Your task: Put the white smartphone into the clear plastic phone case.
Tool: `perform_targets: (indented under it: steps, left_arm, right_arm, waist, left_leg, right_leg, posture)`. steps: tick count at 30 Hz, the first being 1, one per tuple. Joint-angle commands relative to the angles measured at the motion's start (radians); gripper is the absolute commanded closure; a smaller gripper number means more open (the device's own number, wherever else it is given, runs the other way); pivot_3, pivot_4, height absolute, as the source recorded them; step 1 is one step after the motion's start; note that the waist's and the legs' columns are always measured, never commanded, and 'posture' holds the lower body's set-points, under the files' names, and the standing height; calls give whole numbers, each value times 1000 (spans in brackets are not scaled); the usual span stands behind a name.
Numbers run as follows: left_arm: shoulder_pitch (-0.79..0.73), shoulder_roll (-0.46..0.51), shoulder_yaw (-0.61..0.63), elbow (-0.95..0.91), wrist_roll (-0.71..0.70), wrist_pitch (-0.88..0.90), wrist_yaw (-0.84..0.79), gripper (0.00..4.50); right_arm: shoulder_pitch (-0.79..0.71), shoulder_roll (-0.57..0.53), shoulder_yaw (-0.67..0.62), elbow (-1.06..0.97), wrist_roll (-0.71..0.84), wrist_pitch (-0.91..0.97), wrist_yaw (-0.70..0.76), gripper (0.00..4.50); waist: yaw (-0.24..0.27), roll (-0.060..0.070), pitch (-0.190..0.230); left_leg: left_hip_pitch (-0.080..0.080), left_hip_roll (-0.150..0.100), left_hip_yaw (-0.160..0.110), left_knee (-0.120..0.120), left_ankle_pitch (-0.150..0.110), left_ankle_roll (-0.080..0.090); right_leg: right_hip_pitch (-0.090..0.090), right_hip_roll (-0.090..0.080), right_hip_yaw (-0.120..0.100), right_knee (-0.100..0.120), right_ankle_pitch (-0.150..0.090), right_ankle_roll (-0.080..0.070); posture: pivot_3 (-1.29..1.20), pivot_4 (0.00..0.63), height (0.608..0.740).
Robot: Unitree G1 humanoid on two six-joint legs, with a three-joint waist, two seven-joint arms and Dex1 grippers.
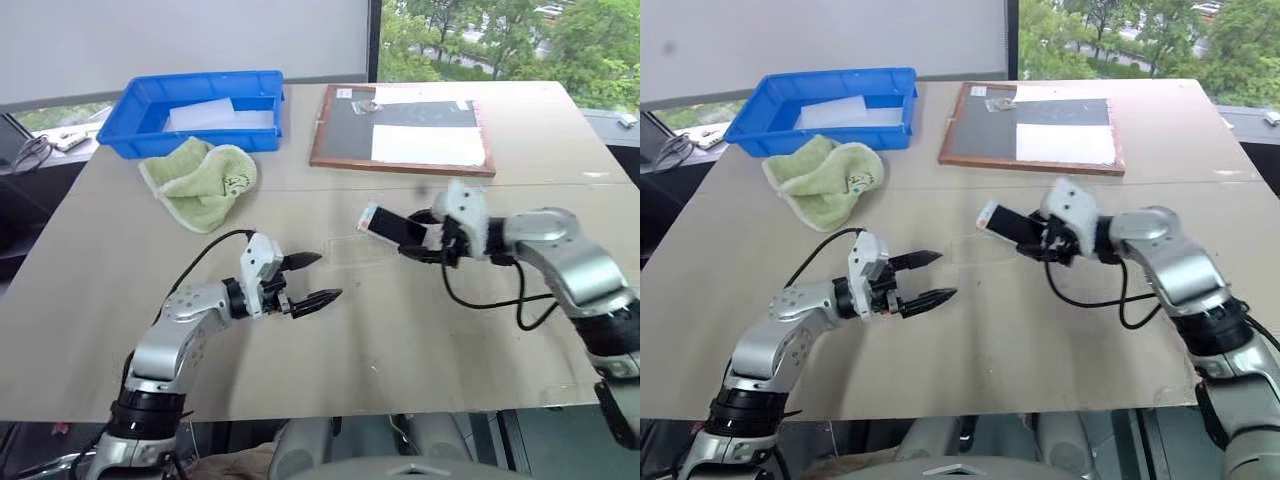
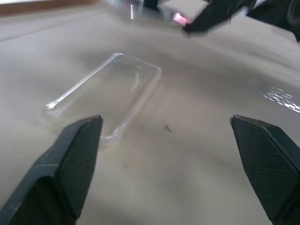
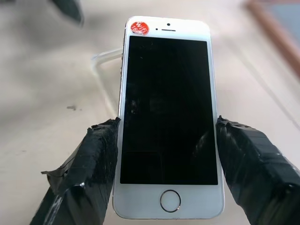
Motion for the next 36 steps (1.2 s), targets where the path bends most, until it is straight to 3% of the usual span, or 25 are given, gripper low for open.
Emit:
perform_targets:
  steps: [1, 14, 26, 36]
  left_arm:
    - [20, 18, 41, -24, -40, -43, -39, 0]
    - [108, 21, 44, -2, -28, -121, -59, 0]
    - [93, -5, 17, 9, -11, -135, -35, 0]
    - [73, -13, -10, -9, -10, -116, 2, 0]
  right_arm:
    - [-81, 8, 69, 122, -120, -172, 55, 1693]
    - [-167, 32, 130, 269, -245, -360, 258, 1695]
    - [-246, 74, 152, 421, -358, -483, 294, 1696]
    - [-294, 114, 151, 480, -373, -482, 345, 1699]
  waist:
    - [9, 0, 0]
    - [10, 0, 0]
    - [10, 0, 0]
    - [7, 0, 0]
  left_leg:
    - [0, 0, 0, 0, 0, 0]
    - [0, 0, 1, -3, 0, 0]
    - [1, 0, 2, -2, 0, 0]
    - [2, 1, 2, -2, 0, -1]
  right_leg:
    - [0, 0, 0, 0, 0, 0]
    - [-2, 0, 2, 0, 0, -1]
    - [-2, 1, 2, 1, 1, -1]
    - [-2, 2, 3, 1, 2, -3]
  posture:
    - [0, 150, 740]
    - [0, 150, 740]
    - [0, 150, 740]
    - [0, 150, 740]
